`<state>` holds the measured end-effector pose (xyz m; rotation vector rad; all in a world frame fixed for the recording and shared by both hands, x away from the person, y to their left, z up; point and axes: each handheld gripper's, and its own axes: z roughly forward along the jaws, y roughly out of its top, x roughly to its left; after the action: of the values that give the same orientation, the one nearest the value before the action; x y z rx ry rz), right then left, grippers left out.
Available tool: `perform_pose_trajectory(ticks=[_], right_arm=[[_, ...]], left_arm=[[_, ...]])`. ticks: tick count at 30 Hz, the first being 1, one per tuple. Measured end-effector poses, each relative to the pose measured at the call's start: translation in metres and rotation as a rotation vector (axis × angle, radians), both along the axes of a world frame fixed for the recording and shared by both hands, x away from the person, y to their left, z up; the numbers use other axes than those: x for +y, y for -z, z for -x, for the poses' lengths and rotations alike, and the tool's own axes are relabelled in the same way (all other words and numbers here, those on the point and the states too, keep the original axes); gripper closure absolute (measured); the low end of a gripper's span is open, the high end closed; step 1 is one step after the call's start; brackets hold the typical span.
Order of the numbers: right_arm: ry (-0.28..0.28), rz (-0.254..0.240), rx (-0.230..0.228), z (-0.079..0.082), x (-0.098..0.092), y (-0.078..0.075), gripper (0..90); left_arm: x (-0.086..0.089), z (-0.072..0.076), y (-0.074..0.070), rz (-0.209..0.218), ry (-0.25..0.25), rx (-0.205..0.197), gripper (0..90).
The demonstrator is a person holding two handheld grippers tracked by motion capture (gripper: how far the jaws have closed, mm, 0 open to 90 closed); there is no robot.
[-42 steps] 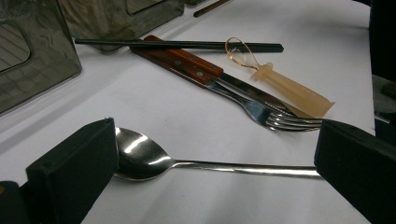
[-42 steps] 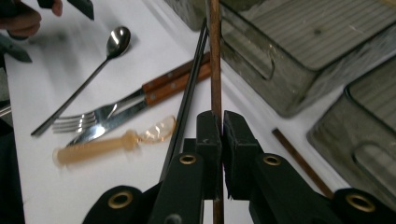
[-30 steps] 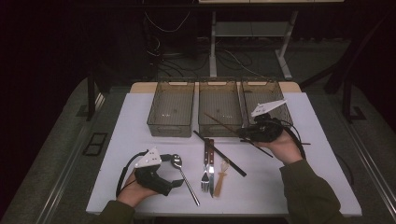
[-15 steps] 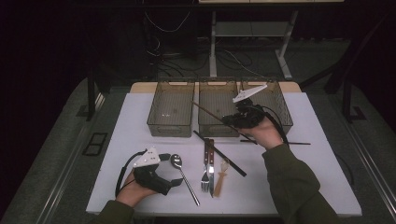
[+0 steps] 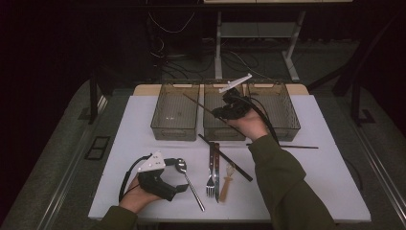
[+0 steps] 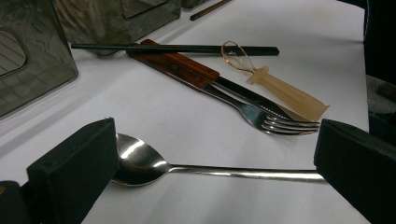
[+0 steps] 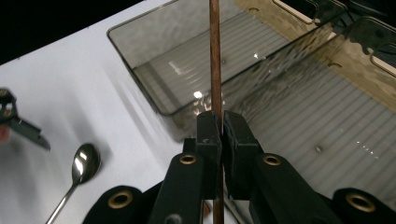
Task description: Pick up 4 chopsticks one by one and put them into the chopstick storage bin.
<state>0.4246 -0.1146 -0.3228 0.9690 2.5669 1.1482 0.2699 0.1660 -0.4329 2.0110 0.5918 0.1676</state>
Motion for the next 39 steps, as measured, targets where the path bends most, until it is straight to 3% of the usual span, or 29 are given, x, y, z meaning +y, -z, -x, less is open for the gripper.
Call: perform_pose_trajectory(ticks=[22, 39], right_arm=[[0.067, -0.059, -0.026, -0.045, 0.069, 0.003, 85.7], [0.088, -0.066, -0.031, -0.072, 0.125, 0.013, 85.6]], left_arm=[[-0.001, 0.0, 0.0, 0.002, 0.017, 0.006, 0.0], [-0.001, 0.0, 0.0, 0.006, 0.025, 0.002, 0.0]])
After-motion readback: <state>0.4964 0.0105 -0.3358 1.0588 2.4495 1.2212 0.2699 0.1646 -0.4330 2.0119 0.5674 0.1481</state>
